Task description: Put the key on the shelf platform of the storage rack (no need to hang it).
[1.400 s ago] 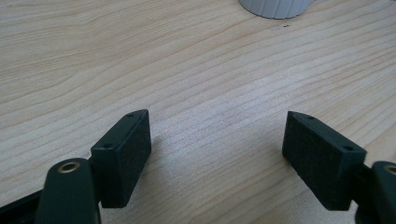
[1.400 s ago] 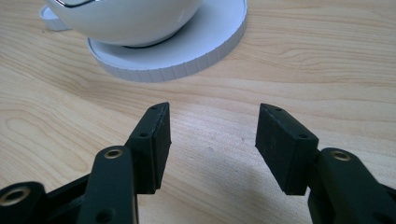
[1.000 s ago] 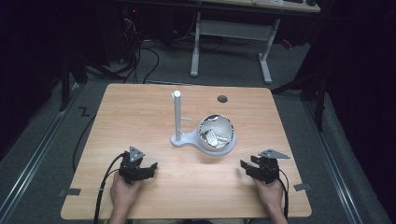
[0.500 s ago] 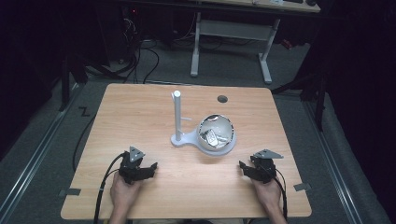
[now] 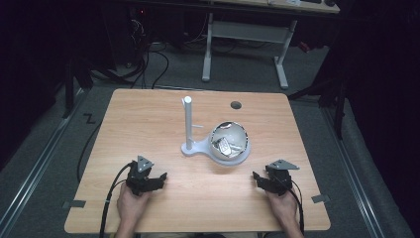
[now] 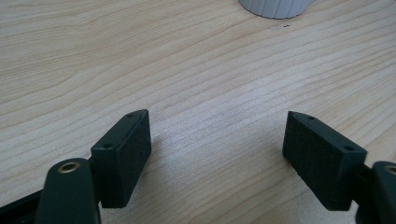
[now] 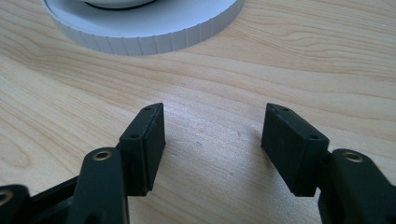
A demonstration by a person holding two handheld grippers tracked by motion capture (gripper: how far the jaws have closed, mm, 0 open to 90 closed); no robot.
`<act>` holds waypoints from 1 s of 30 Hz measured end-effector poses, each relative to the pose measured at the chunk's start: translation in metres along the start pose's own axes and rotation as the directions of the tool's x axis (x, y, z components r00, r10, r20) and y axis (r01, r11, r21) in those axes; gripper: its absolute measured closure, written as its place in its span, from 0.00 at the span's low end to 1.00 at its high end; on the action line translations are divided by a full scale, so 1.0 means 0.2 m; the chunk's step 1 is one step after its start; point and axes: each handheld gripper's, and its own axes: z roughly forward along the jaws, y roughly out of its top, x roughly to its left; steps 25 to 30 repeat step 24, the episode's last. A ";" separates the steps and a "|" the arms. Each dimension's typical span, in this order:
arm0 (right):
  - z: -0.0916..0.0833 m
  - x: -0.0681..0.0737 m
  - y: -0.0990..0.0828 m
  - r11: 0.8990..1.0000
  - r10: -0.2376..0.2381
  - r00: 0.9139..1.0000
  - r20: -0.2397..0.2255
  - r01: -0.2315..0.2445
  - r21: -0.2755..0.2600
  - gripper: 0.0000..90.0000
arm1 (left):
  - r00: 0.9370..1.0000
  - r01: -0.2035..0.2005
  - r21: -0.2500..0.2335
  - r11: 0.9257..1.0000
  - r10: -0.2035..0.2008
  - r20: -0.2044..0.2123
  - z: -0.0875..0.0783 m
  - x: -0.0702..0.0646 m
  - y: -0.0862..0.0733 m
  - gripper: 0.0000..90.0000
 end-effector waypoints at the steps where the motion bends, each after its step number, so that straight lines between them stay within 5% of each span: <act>1: 0.00 0.00 0.00 1.000 -0.003 1.000 0.003 0.003 0.000 0.43 | 1.000 -0.001 0.000 1.000 0.001 0.000 0.00 0.00 0.00 0.27; 30: 0.00 0.01 0.00 1.000 -0.010 1.000 -0.002 0.010 0.003 0.42 | 1.000 0.000 0.001 1.000 0.000 -0.001 0.00 0.00 0.00 0.27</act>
